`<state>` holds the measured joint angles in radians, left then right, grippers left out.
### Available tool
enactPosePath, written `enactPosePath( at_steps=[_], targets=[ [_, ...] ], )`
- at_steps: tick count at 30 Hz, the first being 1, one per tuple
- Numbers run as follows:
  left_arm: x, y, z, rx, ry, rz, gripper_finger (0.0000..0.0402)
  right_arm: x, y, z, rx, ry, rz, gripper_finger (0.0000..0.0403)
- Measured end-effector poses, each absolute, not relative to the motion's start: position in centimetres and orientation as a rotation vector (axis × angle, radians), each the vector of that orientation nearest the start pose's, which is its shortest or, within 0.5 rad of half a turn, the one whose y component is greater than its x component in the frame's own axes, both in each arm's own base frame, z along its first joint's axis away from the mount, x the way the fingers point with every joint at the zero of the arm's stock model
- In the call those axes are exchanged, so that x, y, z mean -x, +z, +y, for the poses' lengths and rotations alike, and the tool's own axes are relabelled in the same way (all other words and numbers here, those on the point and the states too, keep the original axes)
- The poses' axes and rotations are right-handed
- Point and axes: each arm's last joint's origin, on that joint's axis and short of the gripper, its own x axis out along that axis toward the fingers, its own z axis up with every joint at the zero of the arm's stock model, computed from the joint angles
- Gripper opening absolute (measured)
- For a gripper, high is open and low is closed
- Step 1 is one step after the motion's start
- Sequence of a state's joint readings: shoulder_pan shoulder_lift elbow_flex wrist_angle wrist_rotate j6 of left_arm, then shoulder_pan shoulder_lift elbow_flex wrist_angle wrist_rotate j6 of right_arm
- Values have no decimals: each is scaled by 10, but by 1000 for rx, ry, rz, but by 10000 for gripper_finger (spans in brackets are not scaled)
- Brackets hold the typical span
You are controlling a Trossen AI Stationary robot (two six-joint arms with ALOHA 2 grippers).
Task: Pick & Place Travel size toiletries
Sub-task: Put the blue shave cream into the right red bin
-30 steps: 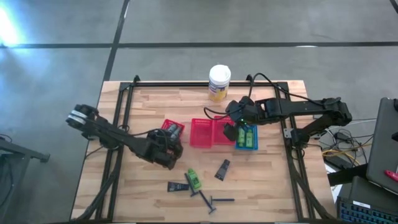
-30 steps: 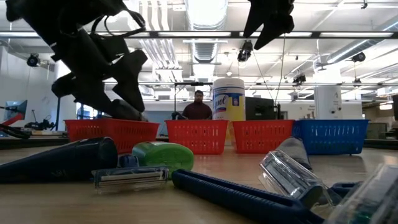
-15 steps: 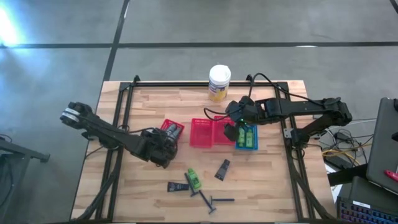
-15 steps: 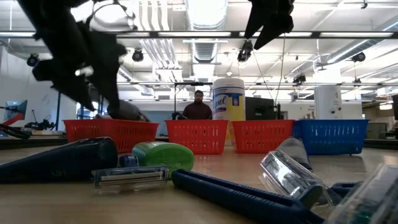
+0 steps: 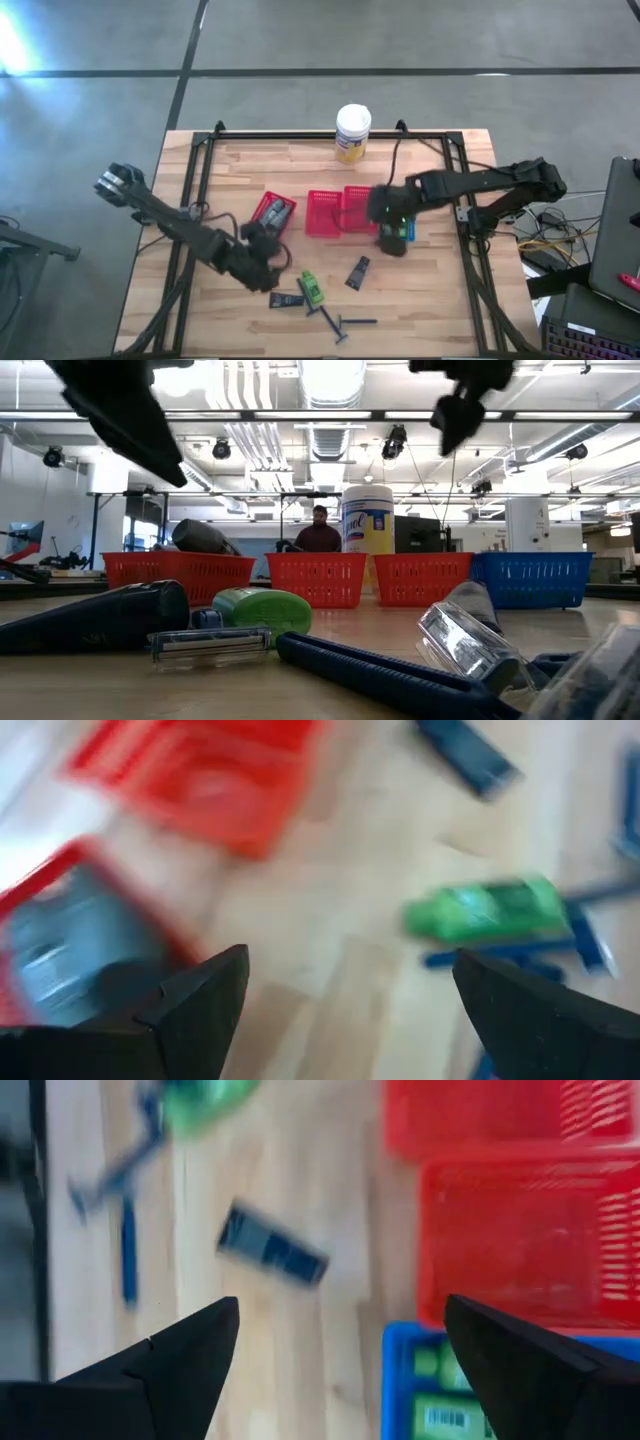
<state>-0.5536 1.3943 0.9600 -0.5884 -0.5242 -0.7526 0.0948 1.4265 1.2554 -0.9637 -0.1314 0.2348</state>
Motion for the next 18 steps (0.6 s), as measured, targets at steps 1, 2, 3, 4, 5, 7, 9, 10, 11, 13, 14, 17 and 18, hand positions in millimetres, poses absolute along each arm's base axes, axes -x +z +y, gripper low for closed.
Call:
enactPosePath(
  at_steps=[1,2,3,4,5,7,9,10,11,13,14,17,18],
  targets=[
    [-238,232,-137,135,240,826,354,-270,288,34,-182,107,1180,343],
    [-239,228,-144,96,194,836,354,-268,281,40,-127,152,1199,340],
    [-241,224,-150,70,156,843,354,-265,274,46,-62,204,1217,337],
    [-242,220,-156,55,130,844,353,-262,268,51,9,262,1230,333],
    [-243,216,-161,52,111,846,353,-260,262,57,80,321,1235,330],
    [-245,210,-167,70,108,848,353,-259,249,68,203,412,1214,323],
    [-247,208,-172,119,127,847,353,-259,236,78,301,468,1180,316],
    [-249,208,-174,149,138,845,353,-261,230,83,338,498,1152,313],
    [-249,208,-176,176,148,841,353,-264,225,87,369,522,1116,310],
    [-251,210,-178,221,164,835,353,-270,213,95,427,560,1083,304],
    [-251,210,-178,237,166,831,353,-274,208,97,457,565,1080,301],
    [-252,213,-179,272,179,822,353,-285,191,100,532,584,1104,295],
    [-252,214,-179,282,181,818,353,-289,187,101,547,591,1118,293]
  ],
)
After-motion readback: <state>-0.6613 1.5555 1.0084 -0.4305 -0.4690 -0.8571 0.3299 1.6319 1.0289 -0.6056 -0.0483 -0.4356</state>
